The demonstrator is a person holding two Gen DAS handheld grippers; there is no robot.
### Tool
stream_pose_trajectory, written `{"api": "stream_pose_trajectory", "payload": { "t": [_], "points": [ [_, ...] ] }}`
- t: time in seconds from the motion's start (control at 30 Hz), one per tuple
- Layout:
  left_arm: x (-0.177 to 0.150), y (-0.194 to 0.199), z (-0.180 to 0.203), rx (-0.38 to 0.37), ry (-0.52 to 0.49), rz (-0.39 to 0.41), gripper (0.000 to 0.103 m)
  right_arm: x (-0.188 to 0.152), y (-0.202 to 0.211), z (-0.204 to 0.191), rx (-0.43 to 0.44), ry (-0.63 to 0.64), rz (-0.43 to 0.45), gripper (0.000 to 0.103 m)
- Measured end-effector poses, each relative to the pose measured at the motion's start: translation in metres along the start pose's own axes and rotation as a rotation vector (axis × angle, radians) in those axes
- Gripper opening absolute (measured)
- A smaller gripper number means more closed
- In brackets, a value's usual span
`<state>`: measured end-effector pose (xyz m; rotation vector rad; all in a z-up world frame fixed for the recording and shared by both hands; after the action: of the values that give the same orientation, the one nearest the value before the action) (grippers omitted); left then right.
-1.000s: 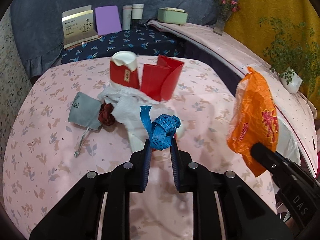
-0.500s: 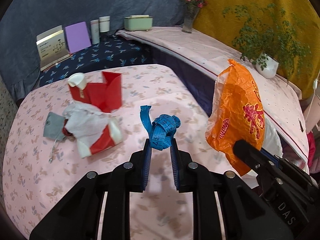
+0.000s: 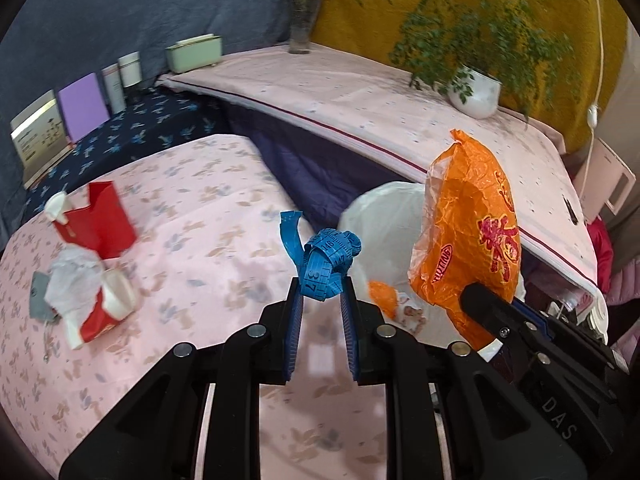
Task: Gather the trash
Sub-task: 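Carry the orange bag and blue tape measure over the white bin with both tools, then open the right tool over the bin while the left tool releases the tape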
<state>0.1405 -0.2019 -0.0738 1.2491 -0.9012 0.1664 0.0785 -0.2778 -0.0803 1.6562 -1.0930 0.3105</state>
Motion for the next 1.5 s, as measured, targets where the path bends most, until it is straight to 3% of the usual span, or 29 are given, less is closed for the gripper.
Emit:
{"api": "stream_pose_trajectory", "payload": {
  "t": [0.43, 0.5, 0.57, 0.67, 0.8, 0.93, 1.03, 1.5],
  "points": [
    [0.007, -0.033, 0.065, -0.122, -0.062, -0.047, 0.020, -0.002, -0.001, 0.064, -0.076, -0.089, -0.004, 0.011],
    [0.008, -0.035, 0.069, -0.141, -0.053, -0.056, 0.024, -0.002, -0.002, 0.070, -0.081, -0.100, -0.007, 0.011],
    [0.009, -0.037, 0.072, -0.149, -0.046, -0.061, 0.045, -0.002, -0.003, 0.074, -0.087, -0.109, -0.010, 0.012],
    [0.013, -0.035, 0.071, -0.132, -0.041, -0.040, 0.055, -0.003, -0.005, 0.078, -0.091, -0.112, -0.015, 0.014],
    [0.013, -0.035, 0.065, -0.111, -0.036, -0.038, 0.059, -0.004, -0.007, 0.075, -0.091, -0.106, -0.016, 0.018],
    [0.012, -0.033, 0.054, -0.087, -0.020, -0.033, 0.065, -0.002, -0.006, 0.069, -0.092, -0.094, -0.006, 0.030],
    [0.011, -0.030, 0.044, -0.072, -0.004, -0.025, 0.067, -0.002, -0.007, 0.065, -0.093, -0.085, -0.004, 0.034],
    [0.007, -0.016, -0.006, -0.009, 0.079, -0.005, 0.068, -0.003, -0.011, 0.030, -0.068, -0.035, -0.011, 0.036]
  ]
}}
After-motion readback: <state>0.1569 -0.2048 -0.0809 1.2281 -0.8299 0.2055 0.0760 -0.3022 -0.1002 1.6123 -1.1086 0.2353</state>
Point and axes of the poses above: each gripper's, at about its wrist camera, not at the fingertips, and y roughly against the way its jaws point, z to its right, x to its top, the point moved 10 cm from there along -y, roughly the way its jaws point, and after that the axes turned 5 degrees about x, right-handed, at the moved point
